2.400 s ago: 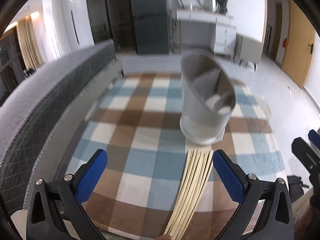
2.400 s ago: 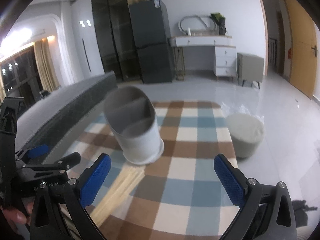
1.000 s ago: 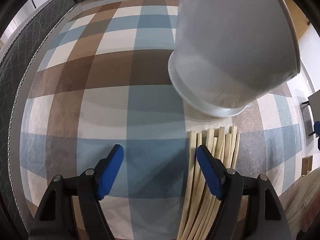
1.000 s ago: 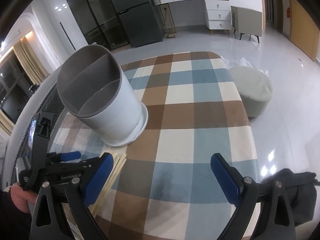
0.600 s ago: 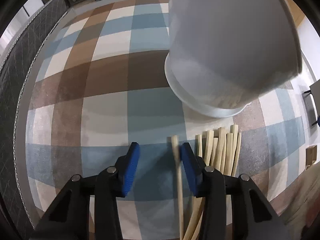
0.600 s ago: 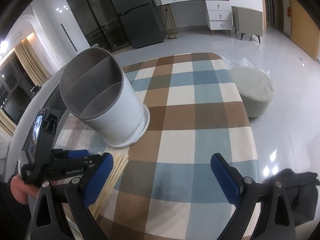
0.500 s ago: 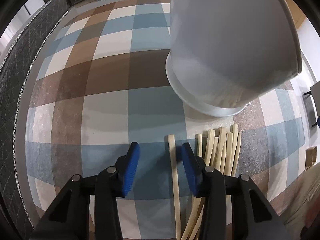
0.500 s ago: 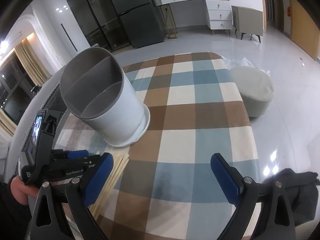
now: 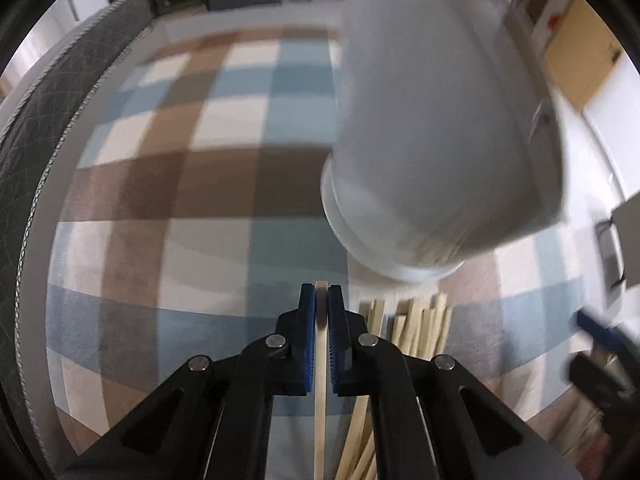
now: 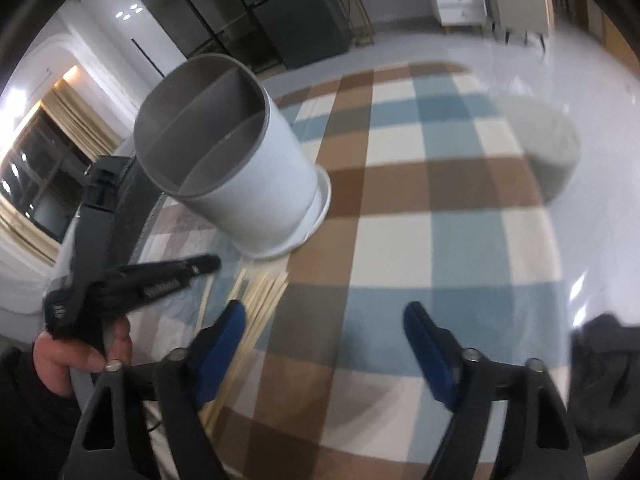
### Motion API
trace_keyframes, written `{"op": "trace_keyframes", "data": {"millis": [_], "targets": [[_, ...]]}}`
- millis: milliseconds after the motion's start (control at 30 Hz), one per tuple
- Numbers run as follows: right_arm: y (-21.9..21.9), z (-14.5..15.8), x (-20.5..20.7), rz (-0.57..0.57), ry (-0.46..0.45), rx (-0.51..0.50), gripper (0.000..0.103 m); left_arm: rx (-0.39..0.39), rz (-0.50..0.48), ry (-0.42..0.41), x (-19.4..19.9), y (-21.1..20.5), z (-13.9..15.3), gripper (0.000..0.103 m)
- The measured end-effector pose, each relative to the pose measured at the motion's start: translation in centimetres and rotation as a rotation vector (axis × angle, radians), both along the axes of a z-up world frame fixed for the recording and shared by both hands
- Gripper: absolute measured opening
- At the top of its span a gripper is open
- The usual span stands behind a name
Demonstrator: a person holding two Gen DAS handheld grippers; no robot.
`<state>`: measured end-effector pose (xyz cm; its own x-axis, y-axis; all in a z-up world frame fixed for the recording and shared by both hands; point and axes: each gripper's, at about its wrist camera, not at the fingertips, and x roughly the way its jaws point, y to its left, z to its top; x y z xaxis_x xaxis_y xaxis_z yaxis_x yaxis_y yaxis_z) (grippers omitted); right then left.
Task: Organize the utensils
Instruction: 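Lift the chopstick with the left tool while the right tool grasps another chopstick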
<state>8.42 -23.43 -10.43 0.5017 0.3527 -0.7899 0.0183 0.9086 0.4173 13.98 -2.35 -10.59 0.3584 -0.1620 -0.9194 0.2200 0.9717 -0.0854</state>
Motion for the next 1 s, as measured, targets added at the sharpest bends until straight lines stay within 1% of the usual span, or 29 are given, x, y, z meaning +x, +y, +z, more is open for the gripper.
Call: {"op": "trace_keyframes", "data": {"millis": [33, 67, 100, 167, 200, 233, 267, 300, 367, 467, 533, 700, 800, 900, 933, 1000], "targets": [[-0.1, -0.3, 0.1, 0.002, 0.016, 0.037, 0.068, -0.014, 0.007, -0.023, -0.3, 0.5, 0.8, 0.002], [-0.1, -0.8, 0.3, 0.0, 0.045, 0.084, 0.061, -0.029, 0.016, -0.041, -0.6, 1.1, 1.5, 0.002], [-0.1, -1.1, 0.5, -0.003, 0.07, 0.118, 0.058, -0.051, 0.028, -0.055, -0.9, 1.8, 2.1, 0.002], [0.1, -2.0, 1.2, -0.006, 0.137, 0.199, 0.046, -0.076, 0.049, -0.078, -1.7, 2.9, 3.0, 0.002], [0.5, -2.3, 1.5, 0.001, 0.164, 0.208, 0.042, -0.082, 0.058, -0.085, -1.9, 3.5, 3.3, 0.002], [1.0, -2.2, 1.8, 0.012, 0.171, 0.206, 0.035, -0.1, 0.064, -0.093, -2.1, 4.2, 3.6, 0.002], [1.7, -2.1, 2.1, 0.023, 0.174, 0.2, 0.032, -0.116, 0.077, -0.099, -2.3, 5.0, 3.9, 0.002], [2.3, -2.0, 2.5, 0.033, 0.182, 0.194, 0.031, -0.12, 0.087, -0.102, -2.4, 5.1, 3.9, 0.002], [3.7, -1.5, 3.0, 0.051, 0.182, 0.209, 0.03, -0.15, 0.113, -0.104, -2.6, 6.4, 4.3, 0.002], [6.3, -1.0, 4.1, 0.082, 0.186, 0.214, 0.029, -0.195, 0.152, -0.104, -3.0, 7.2, 4.5, 0.002], [8.0, -1.0, 4.9, 0.098, 0.189, 0.189, 0.029, -0.216, 0.171, -0.106, -3.1, 7.8, 4.7, 0.002], [10.9, -2.2, 7.2, 0.086, 0.21, 0.043, 0.029, -0.255, 0.198, -0.108, -3.6, 9.4, 5.0, 0.002], [12.2, -3.1, 8.3, 0.073, 0.231, -0.019, 0.029, -0.269, 0.209, -0.107, -3.6, 10.2, 5.2, 0.002], [13.9, -3.4, 9.0, 0.077, 0.224, -0.114, 0.029, -0.29, 0.22, -0.1, -3.5, 11.1, 5.1, 0.002], [14.5, -3.5, 9.2, 0.075, 0.232, -0.155, 0.029, -0.294, 0.223, -0.098, -3.5, 11.3, 5.1, 0.002], [15.4, -3.9, 9.4, 0.067, 0.246, -0.211, 0.023, -0.304, 0.228, -0.091, -3.3, 11.7, 5.0, 0.002]]}}
